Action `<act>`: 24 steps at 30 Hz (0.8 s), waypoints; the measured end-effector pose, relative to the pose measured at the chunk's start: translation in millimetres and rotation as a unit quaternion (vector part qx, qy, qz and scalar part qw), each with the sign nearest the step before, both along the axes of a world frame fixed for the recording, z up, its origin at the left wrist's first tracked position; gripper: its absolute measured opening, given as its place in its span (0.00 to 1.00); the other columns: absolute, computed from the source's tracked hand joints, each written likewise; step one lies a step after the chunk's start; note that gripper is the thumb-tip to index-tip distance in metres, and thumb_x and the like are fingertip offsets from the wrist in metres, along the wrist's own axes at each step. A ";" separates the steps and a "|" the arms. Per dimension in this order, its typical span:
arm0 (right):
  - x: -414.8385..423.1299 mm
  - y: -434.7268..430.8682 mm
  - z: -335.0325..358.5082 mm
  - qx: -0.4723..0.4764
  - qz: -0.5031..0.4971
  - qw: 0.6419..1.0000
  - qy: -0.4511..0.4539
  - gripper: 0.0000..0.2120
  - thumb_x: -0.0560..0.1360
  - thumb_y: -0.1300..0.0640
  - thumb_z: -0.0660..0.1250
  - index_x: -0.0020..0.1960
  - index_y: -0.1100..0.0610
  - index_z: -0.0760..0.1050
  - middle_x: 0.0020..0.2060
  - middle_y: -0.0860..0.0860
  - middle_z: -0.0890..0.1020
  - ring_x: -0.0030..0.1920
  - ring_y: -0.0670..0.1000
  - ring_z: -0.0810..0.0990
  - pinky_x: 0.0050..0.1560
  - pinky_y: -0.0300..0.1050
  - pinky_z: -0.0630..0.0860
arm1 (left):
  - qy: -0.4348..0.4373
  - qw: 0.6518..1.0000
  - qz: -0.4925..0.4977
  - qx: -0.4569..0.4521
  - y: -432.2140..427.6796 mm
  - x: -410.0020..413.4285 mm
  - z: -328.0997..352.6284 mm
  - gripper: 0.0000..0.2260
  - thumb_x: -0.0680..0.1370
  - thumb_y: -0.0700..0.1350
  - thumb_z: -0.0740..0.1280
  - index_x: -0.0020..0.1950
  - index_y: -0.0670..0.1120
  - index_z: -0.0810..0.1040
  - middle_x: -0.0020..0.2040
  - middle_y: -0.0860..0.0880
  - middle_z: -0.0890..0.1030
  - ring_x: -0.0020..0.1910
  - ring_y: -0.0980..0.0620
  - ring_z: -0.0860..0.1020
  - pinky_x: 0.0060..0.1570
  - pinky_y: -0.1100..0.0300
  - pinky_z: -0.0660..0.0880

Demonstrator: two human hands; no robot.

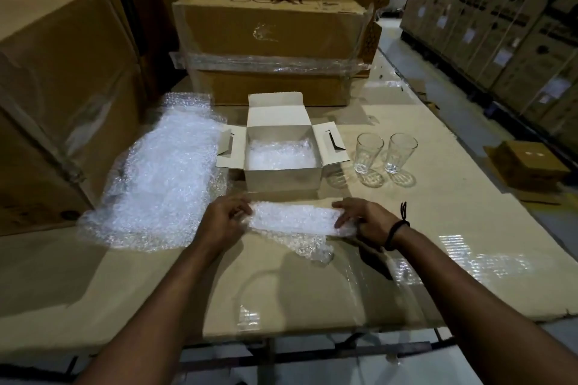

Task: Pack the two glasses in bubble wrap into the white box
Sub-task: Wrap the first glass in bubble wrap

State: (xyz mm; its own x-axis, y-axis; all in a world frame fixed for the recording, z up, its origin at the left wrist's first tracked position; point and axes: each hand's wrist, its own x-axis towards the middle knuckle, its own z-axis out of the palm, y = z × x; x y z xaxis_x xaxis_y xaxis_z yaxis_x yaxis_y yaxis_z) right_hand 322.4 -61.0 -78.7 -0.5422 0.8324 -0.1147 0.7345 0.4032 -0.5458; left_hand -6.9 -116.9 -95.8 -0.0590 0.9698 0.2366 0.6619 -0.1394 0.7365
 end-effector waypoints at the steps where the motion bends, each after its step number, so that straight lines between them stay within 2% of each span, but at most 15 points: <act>1: 1.2 -2.5 -0.5 -0.008 0.017 0.999 -0.032 0.21 0.68 0.74 0.61 0.50 0.56 0.84 0.68 0.52 0.72 0.70 0.51 0.67 0.66 0.32 0.58 | -0.023 1.000 0.011 -0.002 -0.3 -2.3 -1.5 0.11 0.67 0.28 0.71 0.41 0.43 0.83 0.50 0.51 0.81 0.46 0.58 0.78 0.47 0.77 0.69; 3: -0.6 -8.5 3.8 -0.048 -0.021 0.999 0.004 0.19 0.68 0.68 0.59 0.51 0.55 0.83 0.68 0.52 0.73 0.70 0.51 0.67 0.68 0.35 0.58 | -0.049 0.999 0.000 0.020 0.2 0.0 -0.8 0.07 0.71 0.36 0.67 0.42 0.45 0.83 0.49 0.51 0.82 0.49 0.57 0.78 0.49 0.73 0.71; 6: -9.1 -15.3 11.1 -0.057 -0.145 0.967 0.203 0.17 0.68 0.57 0.58 0.52 0.52 0.81 0.59 0.50 0.80 0.63 0.50 0.75 0.67 0.45 0.68 | 0.017 0.996 -0.062 0.059 1.5 11.1 0.3 0.09 0.73 0.43 0.62 0.45 0.45 0.83 0.48 0.52 0.82 0.50 0.56 0.78 0.52 0.63 0.72; 7: -14.1 -16.4 10.7 -0.030 -0.152 0.968 0.196 0.18 0.71 0.52 0.58 0.56 0.51 0.79 0.59 0.50 0.80 0.62 0.50 0.76 0.66 0.48 0.69 | 0.064 0.993 -0.077 0.060 3.3 13.8 -2.4 0.08 0.75 0.45 0.63 0.45 0.47 0.82 0.47 0.53 0.82 0.50 0.54 0.77 0.55 0.59 0.72; 8: -20.3 -17.6 8.9 -0.003 -0.142 0.980 0.142 0.19 0.74 0.48 0.58 0.62 0.51 0.76 0.61 0.51 0.79 0.63 0.51 0.75 0.65 0.49 0.70 | 0.120 0.988 -0.085 0.054 4.6 14.9 -5.0 0.07 0.75 0.47 0.63 0.43 0.49 0.81 0.45 0.54 0.81 0.50 0.53 0.77 0.59 0.54 0.71; 10: -33.9 -18.7 1.1 0.052 -0.101 0.992 -0.052 0.24 0.76 0.44 0.61 0.71 0.50 0.68 0.64 0.51 0.77 0.64 0.54 0.74 0.64 0.48 0.69 | 0.199 0.975 -0.093 0.033 6.3 15.6 -9.7 0.06 0.73 0.48 0.65 0.39 0.50 0.80 0.43 0.56 0.80 0.52 0.52 0.77 0.63 0.48 0.69; 11: -39.6 -17.6 -3.5 0.081 -0.086 0.983 -0.138 0.26 0.76 0.45 0.63 0.72 0.49 0.66 0.64 0.51 0.77 0.64 0.54 0.73 0.63 0.47 0.69 | 0.209 0.973 -0.092 0.023 7.1 14.9 -10.9 0.06 0.71 0.49 0.66 0.38 0.49 0.80 0.43 0.55 0.81 0.52 0.51 0.77 0.63 0.49 0.68; 13: -48.3 -15.7 -7.2 0.107 -0.084 0.966 -0.219 0.25 0.74 0.45 0.66 0.69 0.48 0.69 0.63 0.51 0.76 0.64 0.55 0.73 0.60 0.46 0.67 | 0.199 0.975 -0.093 0.020 10.1 15.9 -8.2 0.05 0.70 0.48 0.70 0.42 0.50 0.83 0.48 0.53 0.82 0.53 0.50 0.77 0.60 0.50 0.71; 14: -50.7 -14.5 -6.1 0.108 -0.094 0.964 -0.226 0.23 0.73 0.47 0.67 0.67 0.48 0.71 0.62 0.51 0.77 0.63 0.55 0.73 0.59 0.47 0.68 | 0.190 0.977 -0.097 0.016 12.6 16.6 -6.3 0.10 0.70 0.47 0.72 0.50 0.50 0.83 0.54 0.51 0.81 0.55 0.49 0.77 0.60 0.50 0.72; 16: -54.5 -11.6 -4.2 0.119 -0.104 0.964 -0.215 0.17 0.73 0.51 0.67 0.62 0.49 0.75 0.58 0.51 0.78 0.60 0.56 0.75 0.55 0.46 0.68 | 0.181 0.978 -0.099 -0.034 16.5 18.3 -2.9 0.24 0.71 0.45 0.74 0.67 0.51 0.75 0.66 0.49 0.74 0.63 0.47 0.72 0.65 0.49 0.68; 17: -55.5 -10.3 -3.4 0.139 -0.109 0.965 -0.193 0.15 0.72 0.54 0.67 0.58 0.49 0.77 0.56 0.51 0.79 0.58 0.56 0.76 0.51 0.46 0.68 | 0.189 0.976 -0.100 -0.049 18.5 19.7 -1.5 0.26 0.72 0.45 0.73 0.70 0.52 0.73 0.67 0.49 0.73 0.65 0.46 0.71 0.67 0.49 0.65; 18: -56.4 -10.1 -1.6 0.172 -0.115 0.965 -0.162 0.13 0.70 0.58 0.68 0.54 0.51 0.79 0.52 0.51 0.81 0.54 0.57 0.78 0.46 0.46 0.67 | 0.198 0.974 -0.107 -0.038 19.7 22.0 0.2 0.23 0.73 0.43 0.72 0.68 0.51 0.75 0.65 0.49 0.75 0.64 0.46 0.71 0.65 0.49 0.65; 21: -54.1 -13.2 2.7 0.238 -0.101 0.961 -0.097 0.13 0.58 0.66 0.71 0.40 0.54 0.79 0.40 0.52 0.81 0.40 0.59 0.80 0.37 0.43 0.64 | 0.187 0.977 -0.095 0.044 20.8 24.6 2.2 0.17 0.68 0.35 0.75 0.55 0.47 0.82 0.51 0.49 0.81 0.51 0.47 0.77 0.55 0.49 0.70; 22: -52.2 -16.0 3.0 0.256 -0.085 0.959 -0.091 0.12 0.56 0.64 0.71 0.38 0.54 0.79 0.39 0.52 0.82 0.38 0.59 0.80 0.36 0.43 0.65 | 0.179 0.977 -0.098 0.060 20.0 23.9 1.3 0.17 0.65 0.33 0.75 0.51 0.47 0.82 0.48 0.49 0.81 0.48 0.46 0.78 0.51 0.49 0.71; 24: -46.4 -21.2 -0.1 0.269 -0.046 0.957 -0.101 0.07 0.60 0.52 0.67 0.37 0.51 0.81 0.41 0.51 0.83 0.38 0.57 0.81 0.36 0.44 0.70 | 0.197 0.968 -0.126 0.095 17.8 20.4 -4.9 0.14 0.62 0.33 0.72 0.44 0.47 0.82 0.44 0.50 0.80 0.45 0.46 0.78 0.49 0.51 0.71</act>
State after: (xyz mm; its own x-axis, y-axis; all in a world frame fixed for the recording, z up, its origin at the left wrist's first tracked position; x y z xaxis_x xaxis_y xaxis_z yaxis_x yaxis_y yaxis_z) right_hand 276.0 -82.2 -78.9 -0.4756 0.8435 0.2498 0.8490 0.5144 -0.1205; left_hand 13.4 -99.1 -100.7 0.3039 0.8791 0.3673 0.8140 -0.4399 0.3794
